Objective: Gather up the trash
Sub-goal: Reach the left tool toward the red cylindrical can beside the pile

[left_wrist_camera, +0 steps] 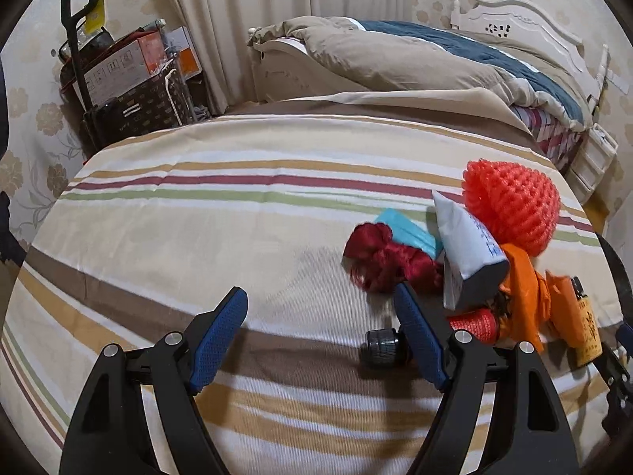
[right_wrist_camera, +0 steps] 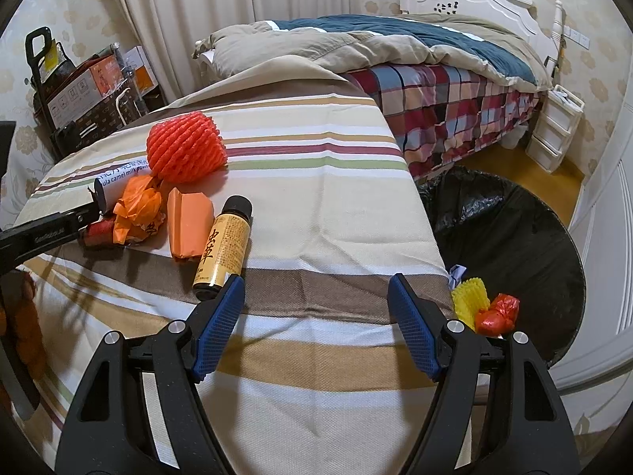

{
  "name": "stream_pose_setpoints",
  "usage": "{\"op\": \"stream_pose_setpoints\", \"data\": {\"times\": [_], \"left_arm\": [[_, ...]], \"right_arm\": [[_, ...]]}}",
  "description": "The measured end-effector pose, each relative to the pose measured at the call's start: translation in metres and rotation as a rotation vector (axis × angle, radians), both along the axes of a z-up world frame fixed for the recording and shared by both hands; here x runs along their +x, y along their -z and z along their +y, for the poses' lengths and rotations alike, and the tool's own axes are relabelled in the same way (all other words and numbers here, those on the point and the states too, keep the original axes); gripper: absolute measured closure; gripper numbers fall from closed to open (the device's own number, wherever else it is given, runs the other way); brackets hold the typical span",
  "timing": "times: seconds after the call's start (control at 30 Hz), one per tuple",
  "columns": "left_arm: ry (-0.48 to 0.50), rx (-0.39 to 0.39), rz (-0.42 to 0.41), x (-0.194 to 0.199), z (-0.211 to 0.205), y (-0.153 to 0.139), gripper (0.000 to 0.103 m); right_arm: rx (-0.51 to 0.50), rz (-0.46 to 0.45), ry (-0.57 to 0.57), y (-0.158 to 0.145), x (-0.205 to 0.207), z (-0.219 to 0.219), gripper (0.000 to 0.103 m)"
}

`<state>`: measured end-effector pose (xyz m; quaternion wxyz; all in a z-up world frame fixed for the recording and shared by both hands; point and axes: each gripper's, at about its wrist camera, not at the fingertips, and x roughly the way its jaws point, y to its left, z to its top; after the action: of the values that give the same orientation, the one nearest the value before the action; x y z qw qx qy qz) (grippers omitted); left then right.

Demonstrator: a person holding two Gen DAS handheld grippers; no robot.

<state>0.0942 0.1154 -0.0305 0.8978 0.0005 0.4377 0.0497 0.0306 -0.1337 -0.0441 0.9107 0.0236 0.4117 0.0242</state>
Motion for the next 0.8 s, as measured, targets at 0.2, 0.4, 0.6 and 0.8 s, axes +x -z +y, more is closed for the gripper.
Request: {"op": "stream_pose_setpoints", "data": {"times": [0.2,0.4,0.6,0.8], "left_arm": [[0.021,0.01,0.042,-0.014,-0.001,0.009,0.027],[0.035,-0.002,0.033,-0.03,-0.001,0.009,0.027],[0.026,-0.02,0.005,-0.041,0.005,0.004,0.027],[0.073,-0.026,-0.057,-0.052,0.002,-0.007,0.027]], "right_arm": [[0.0,-0.004,-0.001,0.0,-0.001,0.0,0.03],[-0.002,-0.004,-0.002,-0.001,-0.001,0.0,0.03],[0.002,-0.006,0.001,-0.001,-0.002,0.0,0.03],[0.001,-0.006,0.001,-0.001,-0.002,0.0,0.03]]}}
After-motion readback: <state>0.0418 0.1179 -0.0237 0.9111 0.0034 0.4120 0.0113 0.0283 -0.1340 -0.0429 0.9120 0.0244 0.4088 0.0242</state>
